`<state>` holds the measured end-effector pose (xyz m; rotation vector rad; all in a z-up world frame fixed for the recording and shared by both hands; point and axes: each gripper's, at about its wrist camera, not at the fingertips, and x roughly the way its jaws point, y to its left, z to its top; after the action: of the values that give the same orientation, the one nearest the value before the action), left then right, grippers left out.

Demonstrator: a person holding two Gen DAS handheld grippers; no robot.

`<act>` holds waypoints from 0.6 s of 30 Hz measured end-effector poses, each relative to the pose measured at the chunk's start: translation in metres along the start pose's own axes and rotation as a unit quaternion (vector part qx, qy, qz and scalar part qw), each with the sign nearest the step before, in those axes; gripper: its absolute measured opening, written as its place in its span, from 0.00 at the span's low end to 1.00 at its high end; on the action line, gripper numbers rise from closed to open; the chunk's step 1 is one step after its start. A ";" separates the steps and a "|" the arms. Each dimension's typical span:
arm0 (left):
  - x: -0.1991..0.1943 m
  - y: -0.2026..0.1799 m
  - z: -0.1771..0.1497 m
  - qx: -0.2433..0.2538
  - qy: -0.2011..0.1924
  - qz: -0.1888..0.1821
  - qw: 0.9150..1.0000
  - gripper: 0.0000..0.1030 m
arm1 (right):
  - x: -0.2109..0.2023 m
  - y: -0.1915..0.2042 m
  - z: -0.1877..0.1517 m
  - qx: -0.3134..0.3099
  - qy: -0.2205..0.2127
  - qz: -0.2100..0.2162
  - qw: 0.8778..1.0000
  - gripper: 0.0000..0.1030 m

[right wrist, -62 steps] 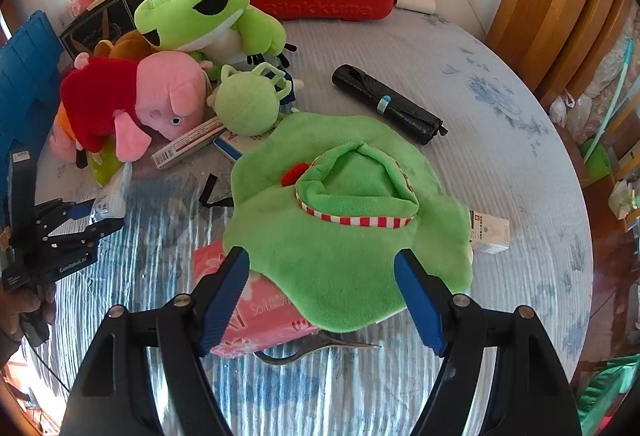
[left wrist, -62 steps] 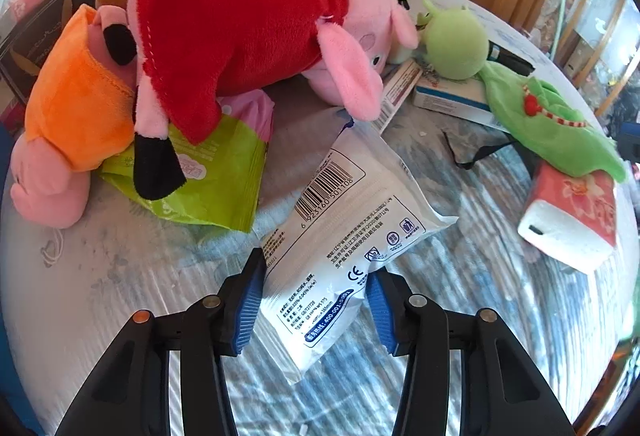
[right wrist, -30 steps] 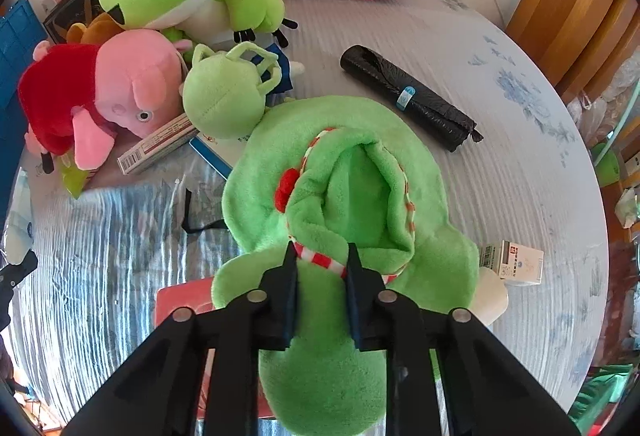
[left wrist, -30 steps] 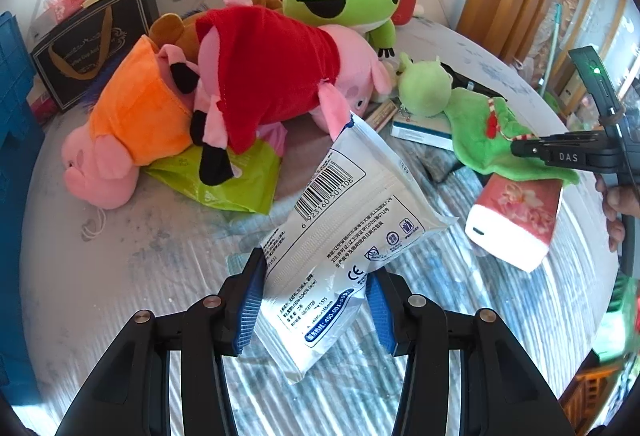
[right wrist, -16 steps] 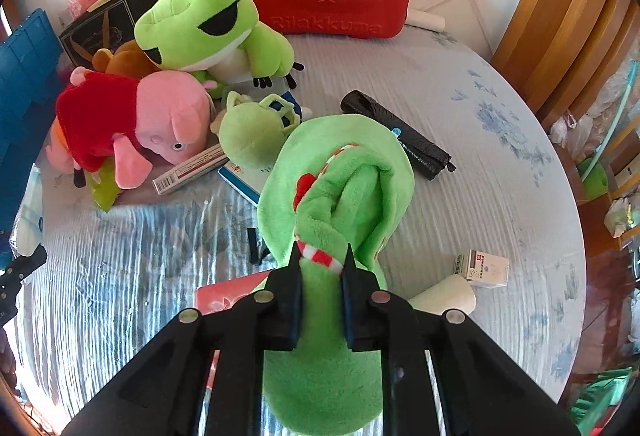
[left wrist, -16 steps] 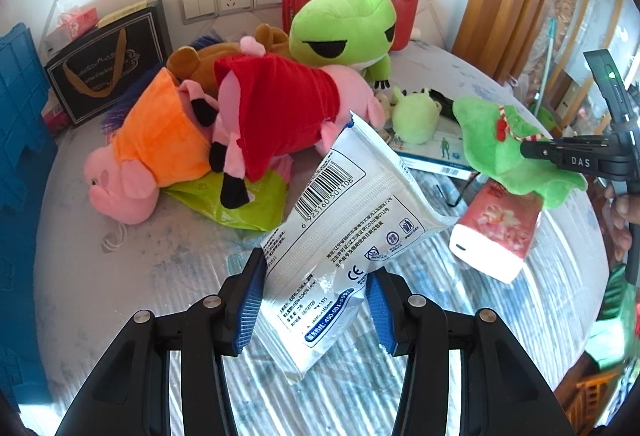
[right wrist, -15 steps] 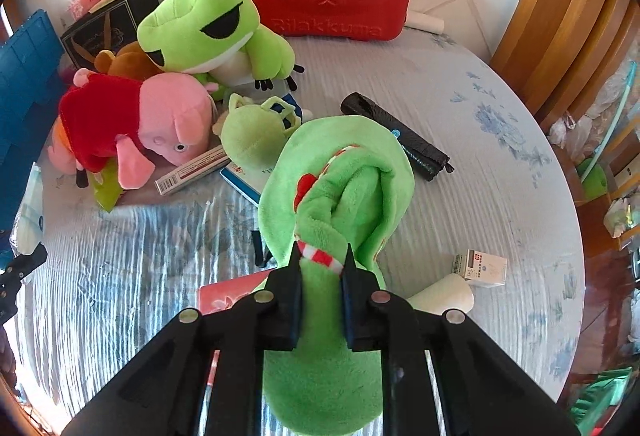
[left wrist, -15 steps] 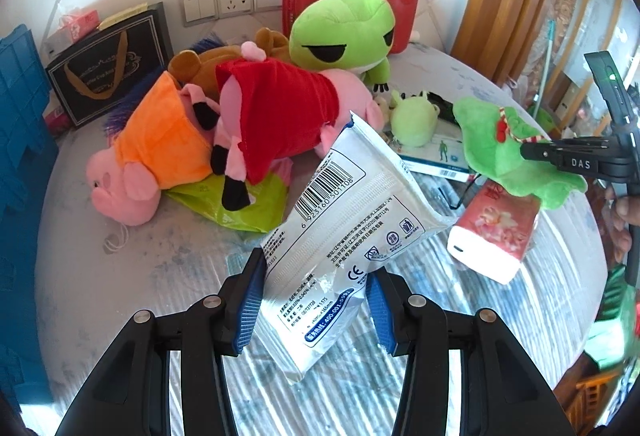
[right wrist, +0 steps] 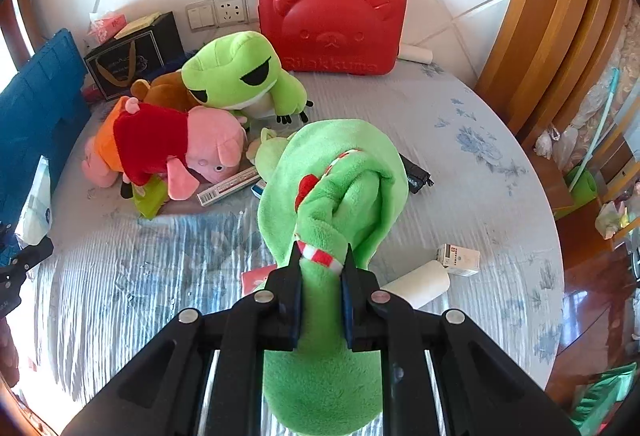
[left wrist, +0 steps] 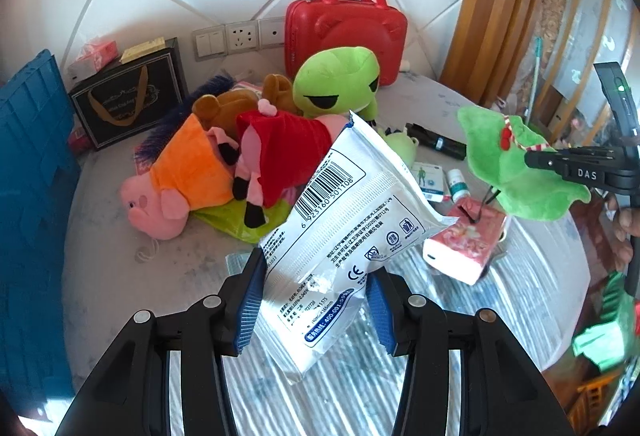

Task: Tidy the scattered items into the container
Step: 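Carry the wipes packet in the left tool while the right tool carries the green plush to the crate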

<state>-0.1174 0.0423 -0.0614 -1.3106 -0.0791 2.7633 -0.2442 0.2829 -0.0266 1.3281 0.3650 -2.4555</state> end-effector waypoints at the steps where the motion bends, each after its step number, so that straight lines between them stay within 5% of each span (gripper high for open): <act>1: -0.006 0.001 0.001 0.000 -0.003 0.000 1.000 0.45 | -0.007 0.001 0.000 -0.001 -0.004 0.000 1.000 0.14; 18: -0.084 0.006 0.021 -0.004 -0.068 0.005 0.998 0.45 | -0.092 0.039 -0.008 -0.013 -0.055 0.034 0.998 0.14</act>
<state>-0.0812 0.0278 0.0158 -1.1267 -0.0920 2.8595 -0.1752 0.2651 0.0440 1.1698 0.3188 -2.4448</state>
